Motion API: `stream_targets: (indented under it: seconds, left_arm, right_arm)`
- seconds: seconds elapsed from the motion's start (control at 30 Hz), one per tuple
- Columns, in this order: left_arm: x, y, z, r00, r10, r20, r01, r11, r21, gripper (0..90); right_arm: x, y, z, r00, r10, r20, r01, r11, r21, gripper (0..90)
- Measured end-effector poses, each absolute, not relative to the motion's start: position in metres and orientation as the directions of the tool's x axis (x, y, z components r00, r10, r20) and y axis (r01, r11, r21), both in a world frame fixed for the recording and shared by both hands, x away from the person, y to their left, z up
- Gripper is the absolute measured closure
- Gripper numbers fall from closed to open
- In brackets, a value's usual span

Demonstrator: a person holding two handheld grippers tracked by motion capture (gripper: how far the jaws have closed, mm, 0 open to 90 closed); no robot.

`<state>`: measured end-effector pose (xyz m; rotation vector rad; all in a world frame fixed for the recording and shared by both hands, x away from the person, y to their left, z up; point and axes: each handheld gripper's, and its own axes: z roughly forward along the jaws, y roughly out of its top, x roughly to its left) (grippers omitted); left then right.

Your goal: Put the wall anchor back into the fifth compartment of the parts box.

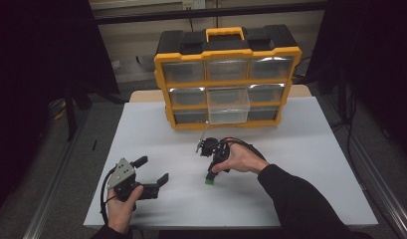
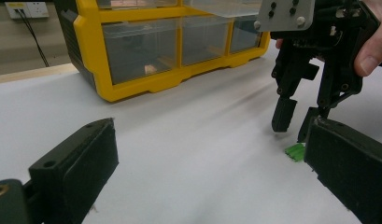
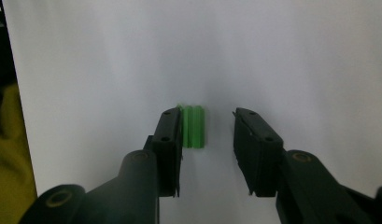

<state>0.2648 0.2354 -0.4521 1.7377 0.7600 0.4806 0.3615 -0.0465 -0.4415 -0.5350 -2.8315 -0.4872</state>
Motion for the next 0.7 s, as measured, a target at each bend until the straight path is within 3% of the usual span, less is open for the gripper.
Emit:
stream_targets:
  seconds: [0.1,0.7]
  left_arm:
    - [0.2647,0.2355,-0.4521,0.709,0.703,-0.060,0.248,-0.169,0.954,2.8]
    - [0.2647,0.2350,-0.4524,0.703,0.708,-0.070,0.251,-0.154,0.956,2.7]
  right_arm:
    - [0.3639,-0.0464,-0.4437,-0.923,0.284,0.260,0.351,0.897,0.270,66.9]
    - [0.3641,-0.0428,-0.4475,-0.912,0.290,0.290,0.361,0.904,0.230,80.4]
